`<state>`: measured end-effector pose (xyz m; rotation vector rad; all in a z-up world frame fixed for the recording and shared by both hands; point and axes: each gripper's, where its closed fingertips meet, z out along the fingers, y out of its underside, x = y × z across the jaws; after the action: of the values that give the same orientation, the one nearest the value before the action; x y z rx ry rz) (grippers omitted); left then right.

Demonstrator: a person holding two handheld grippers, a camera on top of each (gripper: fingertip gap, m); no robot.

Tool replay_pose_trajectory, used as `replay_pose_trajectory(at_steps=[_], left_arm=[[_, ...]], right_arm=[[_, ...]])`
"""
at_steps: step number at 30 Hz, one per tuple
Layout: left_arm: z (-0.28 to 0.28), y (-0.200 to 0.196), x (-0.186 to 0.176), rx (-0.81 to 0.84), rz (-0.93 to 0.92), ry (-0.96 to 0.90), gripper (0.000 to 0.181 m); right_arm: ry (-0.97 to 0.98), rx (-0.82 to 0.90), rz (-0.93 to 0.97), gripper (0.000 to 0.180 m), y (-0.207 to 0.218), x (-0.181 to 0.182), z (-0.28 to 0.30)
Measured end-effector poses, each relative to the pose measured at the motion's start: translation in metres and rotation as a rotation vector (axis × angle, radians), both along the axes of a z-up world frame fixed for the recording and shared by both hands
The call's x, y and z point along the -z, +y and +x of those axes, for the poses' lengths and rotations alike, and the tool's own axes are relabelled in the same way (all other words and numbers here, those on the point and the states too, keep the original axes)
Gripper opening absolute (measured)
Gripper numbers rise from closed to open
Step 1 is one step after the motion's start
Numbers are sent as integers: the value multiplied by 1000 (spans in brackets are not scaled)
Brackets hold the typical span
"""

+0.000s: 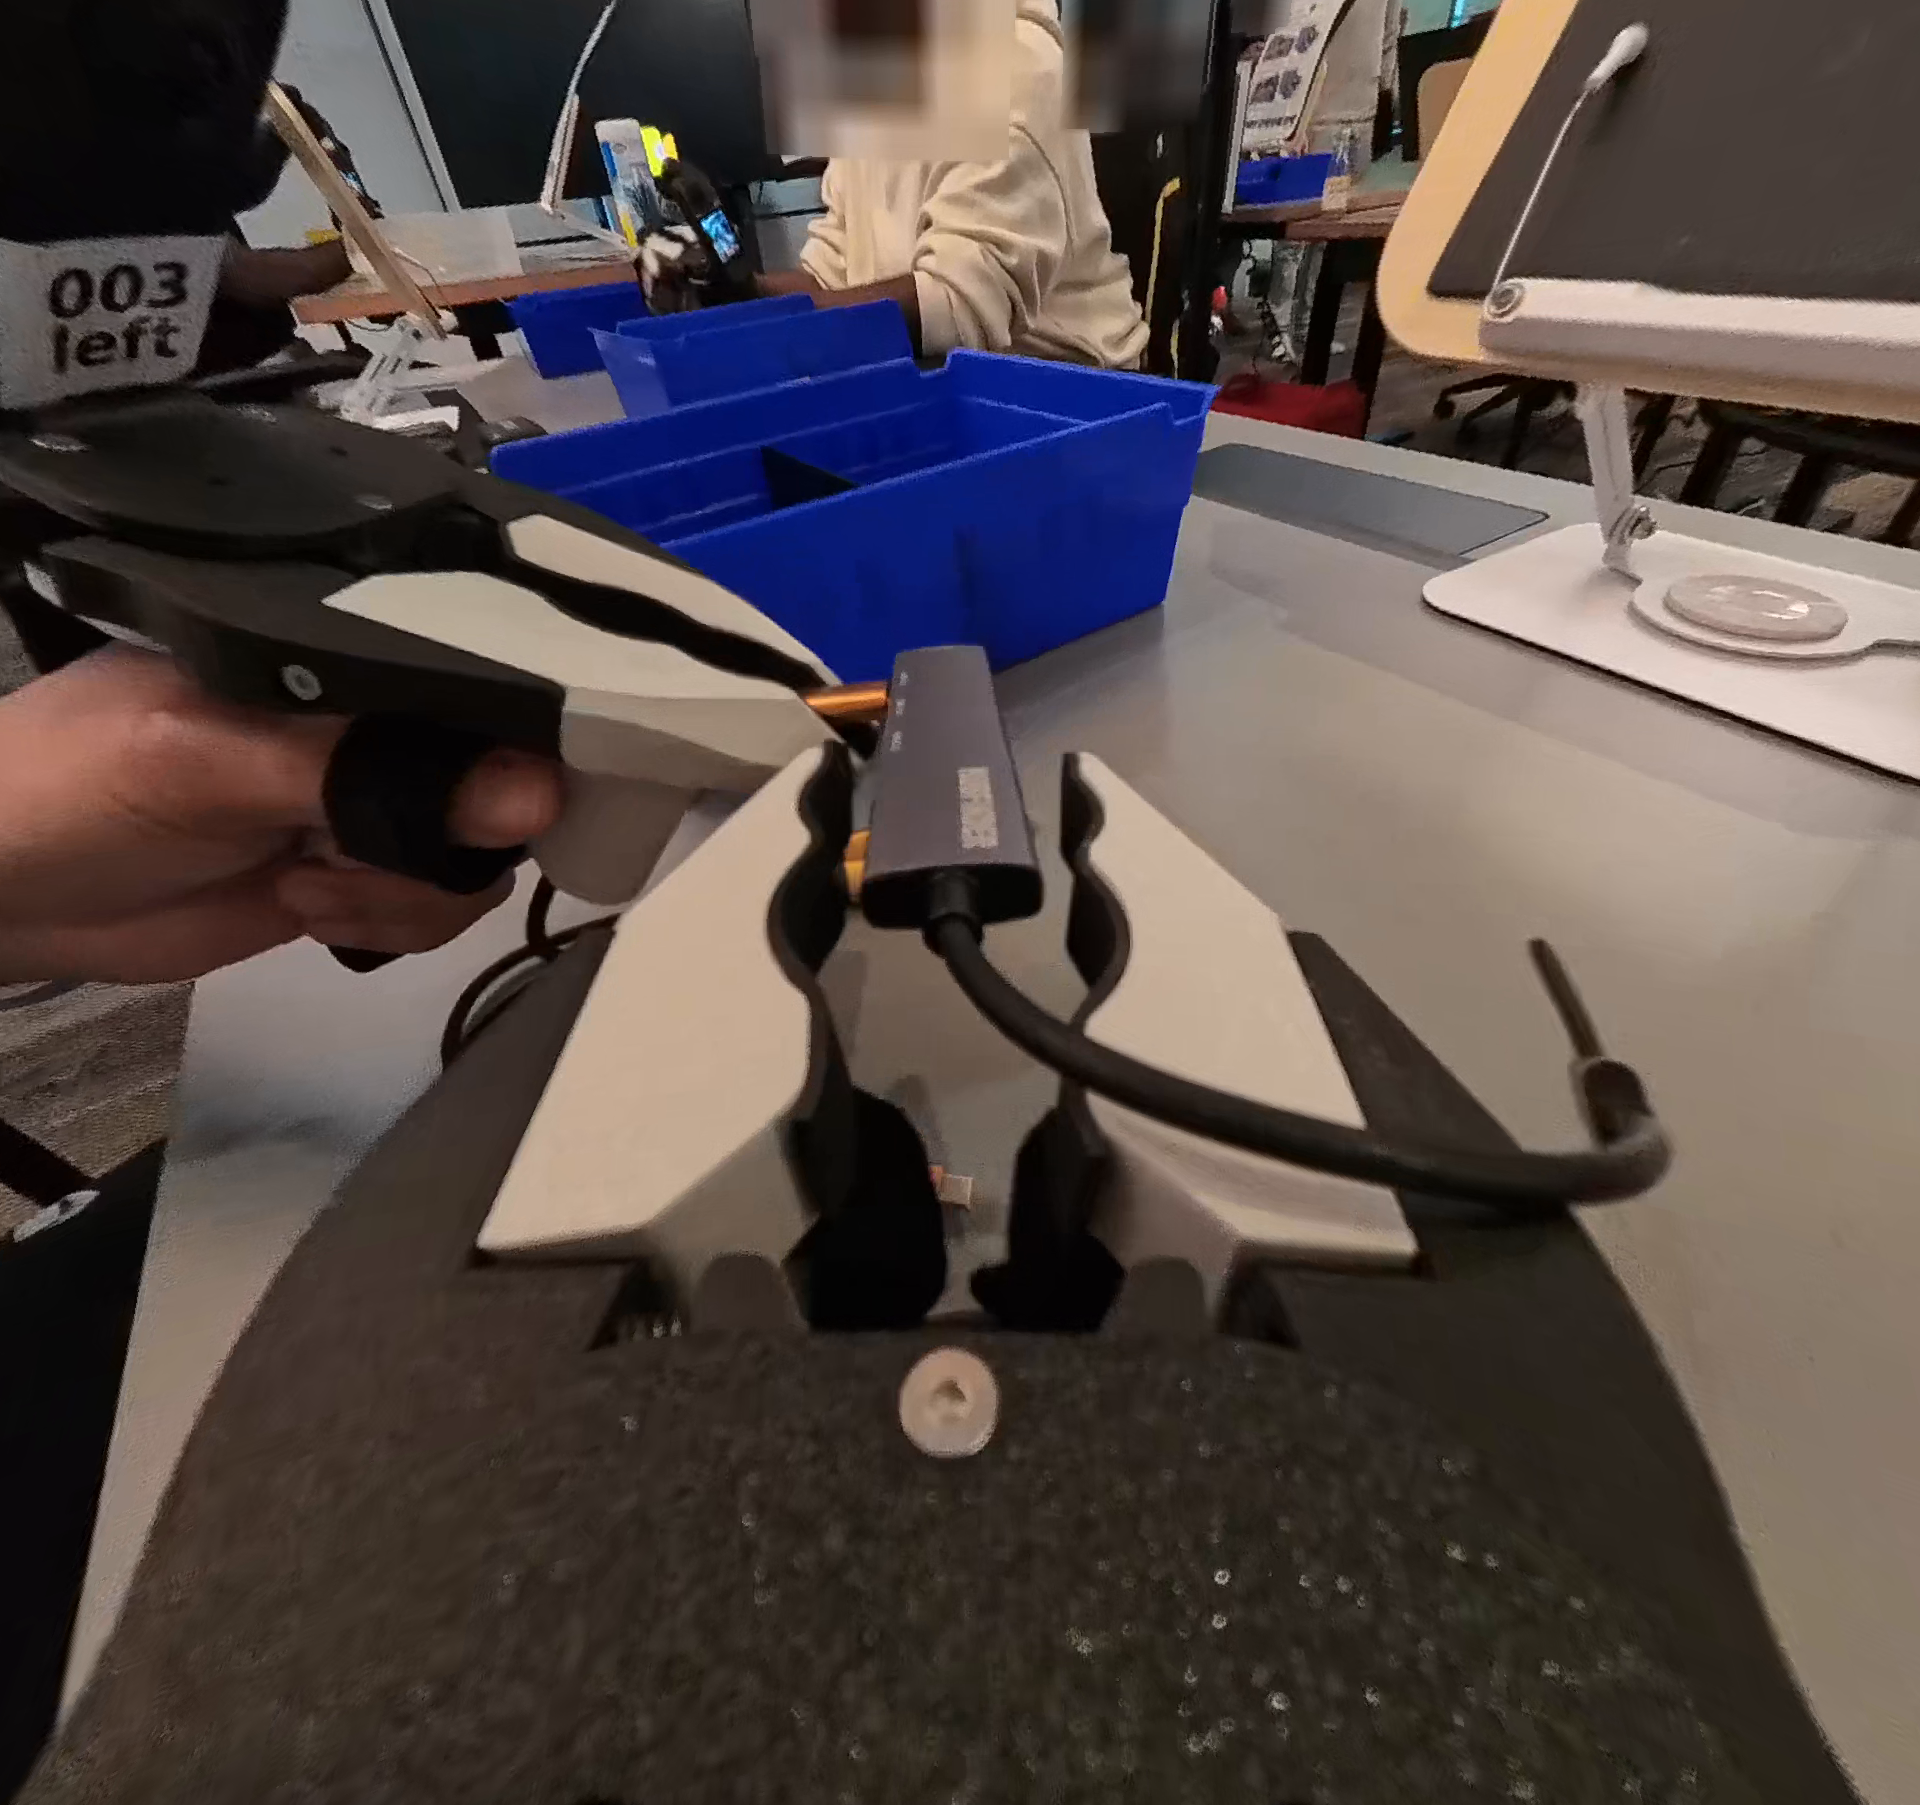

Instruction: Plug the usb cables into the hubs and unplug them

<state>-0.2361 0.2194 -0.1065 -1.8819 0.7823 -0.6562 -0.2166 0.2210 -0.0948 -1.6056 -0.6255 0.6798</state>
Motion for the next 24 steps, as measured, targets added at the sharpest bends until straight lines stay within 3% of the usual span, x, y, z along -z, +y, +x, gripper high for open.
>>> replay_pose_trajectory(at_steps=[6, 24], left_arm=[[4, -3, 2, 11, 4, 1, 13], [-7, 4, -1, -62, 63, 0, 12]], right_arm=[[-36, 32, 48, 23, 0, -4, -2], [-34, 64, -31, 23, 7, -1, -10]])
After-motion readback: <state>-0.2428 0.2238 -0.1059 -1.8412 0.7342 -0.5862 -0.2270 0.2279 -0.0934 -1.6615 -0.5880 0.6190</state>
